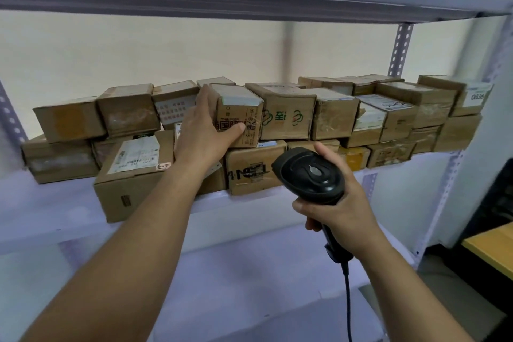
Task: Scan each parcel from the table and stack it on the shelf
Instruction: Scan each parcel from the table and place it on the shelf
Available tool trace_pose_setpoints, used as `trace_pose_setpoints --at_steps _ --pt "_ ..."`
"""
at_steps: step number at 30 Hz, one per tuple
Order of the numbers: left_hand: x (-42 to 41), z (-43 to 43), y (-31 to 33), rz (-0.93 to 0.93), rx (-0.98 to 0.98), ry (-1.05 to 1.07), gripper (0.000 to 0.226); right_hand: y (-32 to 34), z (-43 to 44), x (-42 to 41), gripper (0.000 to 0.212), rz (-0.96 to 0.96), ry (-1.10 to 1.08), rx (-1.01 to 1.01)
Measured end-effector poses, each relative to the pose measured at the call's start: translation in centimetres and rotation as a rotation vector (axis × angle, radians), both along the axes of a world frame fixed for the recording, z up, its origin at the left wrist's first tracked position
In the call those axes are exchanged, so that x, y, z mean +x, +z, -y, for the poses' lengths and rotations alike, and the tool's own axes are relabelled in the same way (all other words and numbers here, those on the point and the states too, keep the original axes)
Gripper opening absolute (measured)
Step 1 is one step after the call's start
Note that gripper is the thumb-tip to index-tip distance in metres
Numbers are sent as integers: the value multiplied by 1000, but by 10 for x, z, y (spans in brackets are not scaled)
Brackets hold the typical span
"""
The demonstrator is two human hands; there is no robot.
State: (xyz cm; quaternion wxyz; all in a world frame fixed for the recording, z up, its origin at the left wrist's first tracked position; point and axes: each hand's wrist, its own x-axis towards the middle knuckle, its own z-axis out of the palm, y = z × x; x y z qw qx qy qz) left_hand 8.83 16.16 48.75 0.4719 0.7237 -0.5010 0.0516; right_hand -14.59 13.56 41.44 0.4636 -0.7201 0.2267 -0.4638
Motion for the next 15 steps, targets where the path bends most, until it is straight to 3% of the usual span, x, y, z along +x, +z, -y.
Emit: trace_pose_setpoints --at_steps 3,8,11,15 --pt "-5 -7 -15 87 -174 97 87 -4 -7 -2 94 9 -33 7" --pt "-31 -17 -62 58 -417 -20 64 -14 -22 -11 93 13 -120 18" --pt "-59 -19 -98 1 -383 -160 57 -23 -32 -22 93 8 -192 52" --pt "-98 -14 -150 -36 -176 -330 54 -40 -46 -45 93 14 -298 124"
